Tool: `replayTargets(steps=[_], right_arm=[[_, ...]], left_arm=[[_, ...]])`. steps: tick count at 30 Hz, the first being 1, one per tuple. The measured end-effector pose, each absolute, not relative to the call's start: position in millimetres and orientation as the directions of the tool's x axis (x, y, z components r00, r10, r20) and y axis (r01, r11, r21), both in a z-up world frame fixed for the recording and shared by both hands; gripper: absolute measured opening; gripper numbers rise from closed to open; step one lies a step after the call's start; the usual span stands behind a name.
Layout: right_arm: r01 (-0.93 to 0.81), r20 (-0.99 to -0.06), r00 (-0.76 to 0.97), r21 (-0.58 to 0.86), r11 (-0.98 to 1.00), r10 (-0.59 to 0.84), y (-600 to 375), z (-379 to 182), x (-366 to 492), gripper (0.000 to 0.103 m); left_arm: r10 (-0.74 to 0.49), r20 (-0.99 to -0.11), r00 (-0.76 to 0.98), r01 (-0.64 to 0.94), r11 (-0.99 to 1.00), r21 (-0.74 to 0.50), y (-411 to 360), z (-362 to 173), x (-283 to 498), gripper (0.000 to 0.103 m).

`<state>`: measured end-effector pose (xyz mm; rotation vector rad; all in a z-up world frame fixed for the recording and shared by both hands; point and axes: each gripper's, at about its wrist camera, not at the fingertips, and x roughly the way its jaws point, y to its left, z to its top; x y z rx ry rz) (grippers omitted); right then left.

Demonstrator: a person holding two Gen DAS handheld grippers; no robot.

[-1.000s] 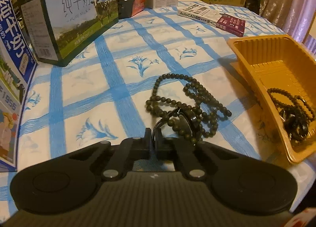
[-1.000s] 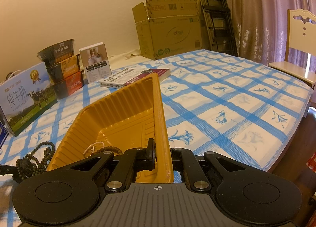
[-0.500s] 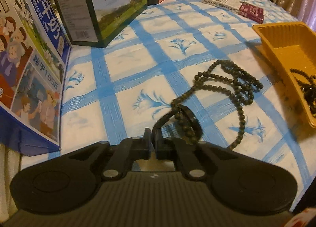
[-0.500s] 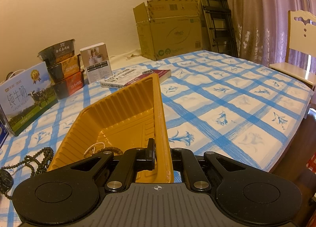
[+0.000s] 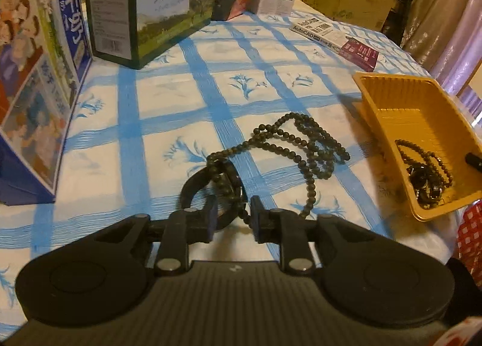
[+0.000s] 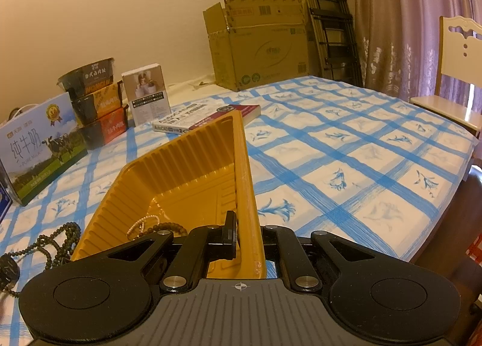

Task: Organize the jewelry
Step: 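Grasp the black watch strap with the left tool and lift it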

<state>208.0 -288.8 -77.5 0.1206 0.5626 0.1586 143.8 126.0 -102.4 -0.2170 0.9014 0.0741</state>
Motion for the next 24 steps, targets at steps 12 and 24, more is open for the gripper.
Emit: replayTargets(steps=[12, 24], right_arm=[[-0.114, -0.524, 0.832, 0.158, 0.981, 0.181, -289, -79, 208, 0.007], [-0.115, -0.525, 0.831, 0.156, 0.981, 0.181, -290, -79, 207, 0.007]], left_arm=[[-0.083, -0.761, 0.644, -0.156, 0.959, -0.237, 133, -111, 150, 0.006], [-0.138, -0.687, 0.714, 0.008, 0.982, -0.188, 92, -76, 157, 0.008]])
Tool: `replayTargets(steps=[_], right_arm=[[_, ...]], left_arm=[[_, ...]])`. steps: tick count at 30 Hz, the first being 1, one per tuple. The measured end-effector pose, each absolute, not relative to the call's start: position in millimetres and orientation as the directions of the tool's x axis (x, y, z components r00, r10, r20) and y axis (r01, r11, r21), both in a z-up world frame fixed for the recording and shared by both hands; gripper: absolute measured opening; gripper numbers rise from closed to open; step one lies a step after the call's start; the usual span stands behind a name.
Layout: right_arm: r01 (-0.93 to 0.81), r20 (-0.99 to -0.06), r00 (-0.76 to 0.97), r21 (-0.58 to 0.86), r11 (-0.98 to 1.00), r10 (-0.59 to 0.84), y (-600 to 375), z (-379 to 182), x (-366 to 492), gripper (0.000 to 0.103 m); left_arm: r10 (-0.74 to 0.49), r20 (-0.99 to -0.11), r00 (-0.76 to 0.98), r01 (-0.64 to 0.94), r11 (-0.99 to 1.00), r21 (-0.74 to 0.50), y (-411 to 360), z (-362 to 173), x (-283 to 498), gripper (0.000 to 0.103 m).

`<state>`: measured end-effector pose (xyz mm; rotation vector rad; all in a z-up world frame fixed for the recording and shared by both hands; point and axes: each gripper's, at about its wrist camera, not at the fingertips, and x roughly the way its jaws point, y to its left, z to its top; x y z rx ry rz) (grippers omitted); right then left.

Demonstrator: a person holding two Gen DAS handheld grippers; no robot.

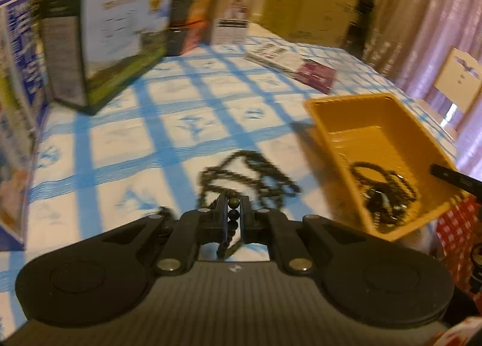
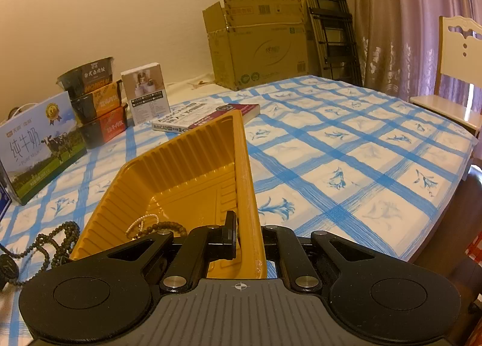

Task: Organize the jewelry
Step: 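Grasp the black watch strap with the left tool and lift it, then carry the black watch over the orange tray and open the left tool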

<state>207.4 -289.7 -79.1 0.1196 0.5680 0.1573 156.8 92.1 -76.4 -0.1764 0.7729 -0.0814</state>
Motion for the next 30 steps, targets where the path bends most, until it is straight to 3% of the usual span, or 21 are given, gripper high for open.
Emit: replayTargets(steps=[4, 12, 20, 24, 30], right_arm=[[-0.116, -0.527, 0.830, 0.158, 0.981, 0.183, -291, -78, 208, 0.007], [-0.113, -0.529, 0.830, 0.156, 0.981, 0.180, -291, -77, 207, 0.007], [-0.114, -0.529, 0.829, 0.156, 0.981, 0.180, -291, -77, 207, 0.007], [-0.114, -0.528, 0.830, 0.154, 0.981, 0.179, -290, -77, 207, 0.007], [-0.115, -0.524, 0.833, 0.150, 0.982, 0.178, -288, -74, 207, 0.007]], left_arm=[[-0.084, -0.714, 0.695, -0.002, 0.993, -0.119, 81, -85, 157, 0.018], [0.049, -0.760, 0.648, -0.124, 0.991, -0.043, 100, -101, 160, 0.030], [0.063, -0.776, 0.628, -0.181, 0.981, -0.066, 109, -117, 171, 0.029], [0.064, -0.773, 0.632, -0.181, 0.981, -0.067, 109, -121, 176, 0.010], [0.042, -0.757, 0.653, -0.170, 0.981, -0.092, 107, -114, 171, 0.008]])
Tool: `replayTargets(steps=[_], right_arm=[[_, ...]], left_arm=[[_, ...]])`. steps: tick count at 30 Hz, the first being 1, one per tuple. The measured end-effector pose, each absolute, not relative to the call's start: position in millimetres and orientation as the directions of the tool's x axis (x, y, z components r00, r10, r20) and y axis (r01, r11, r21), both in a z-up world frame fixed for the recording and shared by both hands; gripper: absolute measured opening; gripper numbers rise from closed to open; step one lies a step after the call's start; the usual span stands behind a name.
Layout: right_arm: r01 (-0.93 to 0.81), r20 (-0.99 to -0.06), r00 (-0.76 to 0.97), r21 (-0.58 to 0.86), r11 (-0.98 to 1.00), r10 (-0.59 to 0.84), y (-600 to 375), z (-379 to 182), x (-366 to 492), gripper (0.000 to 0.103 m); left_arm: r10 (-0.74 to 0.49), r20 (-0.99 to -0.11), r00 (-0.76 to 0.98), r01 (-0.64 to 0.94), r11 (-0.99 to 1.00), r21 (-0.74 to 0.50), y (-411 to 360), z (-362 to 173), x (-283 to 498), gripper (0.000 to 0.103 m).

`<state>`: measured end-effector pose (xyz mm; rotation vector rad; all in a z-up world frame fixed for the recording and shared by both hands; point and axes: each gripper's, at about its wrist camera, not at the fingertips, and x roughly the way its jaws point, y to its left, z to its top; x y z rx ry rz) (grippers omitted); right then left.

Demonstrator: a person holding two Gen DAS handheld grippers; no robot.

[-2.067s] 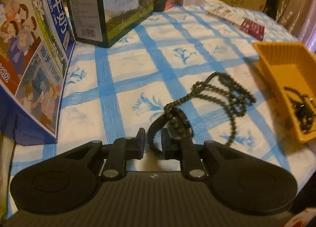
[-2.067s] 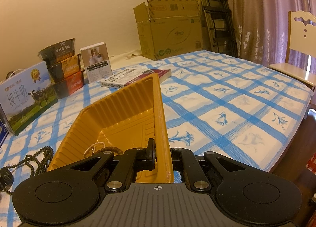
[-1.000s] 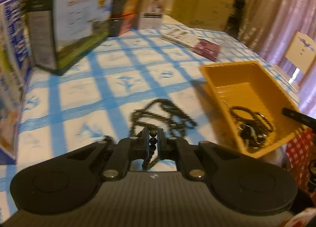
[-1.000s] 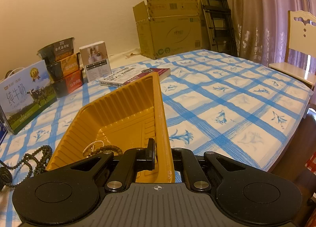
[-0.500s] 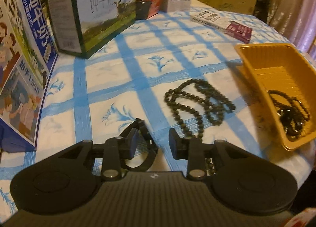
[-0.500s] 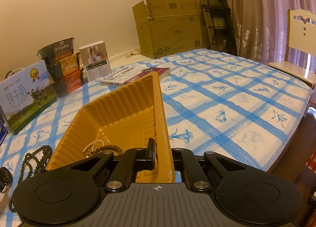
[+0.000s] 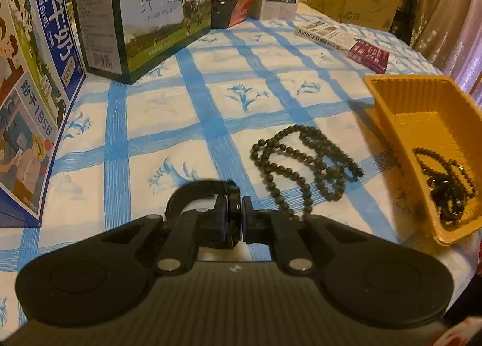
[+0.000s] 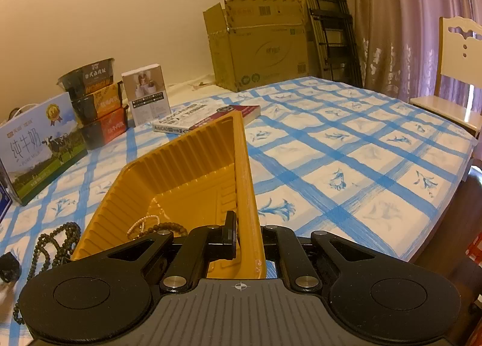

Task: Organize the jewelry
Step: 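Carry the black watch over the orange tray and open the left tool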

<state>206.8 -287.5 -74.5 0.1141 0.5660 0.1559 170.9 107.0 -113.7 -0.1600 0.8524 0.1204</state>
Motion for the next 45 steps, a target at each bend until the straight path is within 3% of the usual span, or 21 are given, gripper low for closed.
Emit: replayTargets(steps=[14, 25, 32, 45], right_arm=[[-0.121, -0.516, 0.838, 0.145, 0.982, 0.179, -284, -70, 208, 0.007], [-0.127, -0.516, 0.839, 0.126, 0.984, 0.175, -280, -68, 210, 0.007], [-0.129, -0.518, 0.836, 0.129, 0.983, 0.178, -280, -68, 210, 0.007], [-0.129, -0.520, 0.836, 0.128, 0.983, 0.177, -281, -68, 211, 0.007]], left_arm=[[-0.155, -0.638, 0.754, 0.005, 0.973, -0.230, 55, -55, 171, 0.008], [-0.341, -0.581, 0.739, 0.164, 0.928, -0.335, -25, -49, 209, 0.008], [-0.354, -0.607, 0.712, 0.154, 0.921, -0.357, -57, -67, 238, 0.008], [-0.254, -0.664, 0.703, 0.099, 0.960, -0.261, -95, -90, 258, 0.009]])
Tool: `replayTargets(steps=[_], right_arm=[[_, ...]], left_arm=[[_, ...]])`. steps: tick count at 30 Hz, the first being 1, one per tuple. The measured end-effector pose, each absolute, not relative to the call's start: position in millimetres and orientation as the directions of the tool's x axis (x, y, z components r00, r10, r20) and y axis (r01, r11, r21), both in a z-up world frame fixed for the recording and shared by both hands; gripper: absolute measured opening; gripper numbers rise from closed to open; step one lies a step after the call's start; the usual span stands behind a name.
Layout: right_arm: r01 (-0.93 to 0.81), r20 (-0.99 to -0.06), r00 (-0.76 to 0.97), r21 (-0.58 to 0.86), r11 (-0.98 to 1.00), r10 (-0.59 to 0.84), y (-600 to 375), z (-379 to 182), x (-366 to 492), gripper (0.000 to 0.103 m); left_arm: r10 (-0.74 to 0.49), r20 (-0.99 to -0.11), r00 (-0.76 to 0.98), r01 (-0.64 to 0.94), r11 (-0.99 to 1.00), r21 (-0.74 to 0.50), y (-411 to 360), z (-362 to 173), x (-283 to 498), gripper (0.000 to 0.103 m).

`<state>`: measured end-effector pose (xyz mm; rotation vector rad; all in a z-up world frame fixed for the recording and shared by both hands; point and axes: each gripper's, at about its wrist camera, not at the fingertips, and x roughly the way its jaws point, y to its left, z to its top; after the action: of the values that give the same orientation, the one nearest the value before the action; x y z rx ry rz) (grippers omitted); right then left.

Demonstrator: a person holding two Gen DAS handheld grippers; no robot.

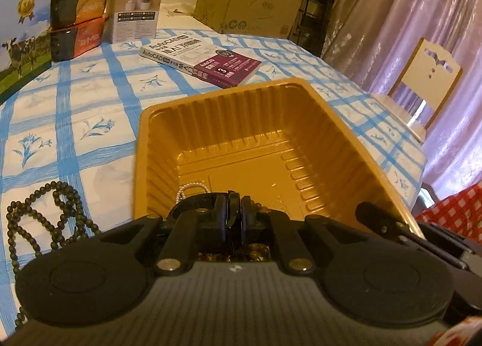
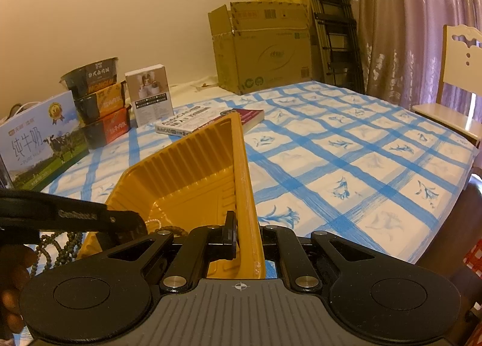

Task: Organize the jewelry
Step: 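Carry the black watch over the orange tray and open the left tool, then move the left tool back to the last dark bead necklace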

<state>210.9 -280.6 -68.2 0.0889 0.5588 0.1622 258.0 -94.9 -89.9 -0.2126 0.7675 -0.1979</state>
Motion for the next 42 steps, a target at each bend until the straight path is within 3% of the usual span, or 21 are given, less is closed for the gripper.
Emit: replayTargets(steps=[2, 4, 9, 21, 34, 42], right_arm=[[-0.129, -0.521, 0.835, 0.128, 0.983, 0.177, -281, -68, 211, 0.007], [-0.125, -0.522, 0.835, 0.130, 0.984, 0.175, -281, -69, 211, 0.007], [-0.124, -0.522, 0.835, 0.130, 0.984, 0.174, -281, -69, 211, 0.007], [-0.123, -0.522, 0.835, 0.133, 0.983, 0.175, -282, -68, 211, 0.007], [-0.123, -0.522, 0.835, 0.133, 0.984, 0.175, -282, -68, 211, 0.007], [-0.126, -0.521, 0.835, 0.129, 0.984, 0.175, -282, -68, 211, 0.007]], left_arm=[[-0.250, -0.649, 0.718, 0.105, 0.961, -0.254, -97, -87, 256, 0.009], [-0.247, -0.637, 0.730, 0.114, 0.963, -0.244, -100, -81, 254, 0.019], [-0.246, -0.615, 0.749, 0.126, 0.964, -0.232, -99, -68, 245, 0.030], [-0.180, -0.595, 0.783, 0.093, 0.980, -0.173, -54, -45, 211, 0.042], [0.037, -0.668, 0.743, -0.109, 0.992, -0.066, 36, -66, 171, 0.061], [0.032, -0.741, 0.670, -0.145, 0.985, -0.088, 48, -111, 176, 0.066]])
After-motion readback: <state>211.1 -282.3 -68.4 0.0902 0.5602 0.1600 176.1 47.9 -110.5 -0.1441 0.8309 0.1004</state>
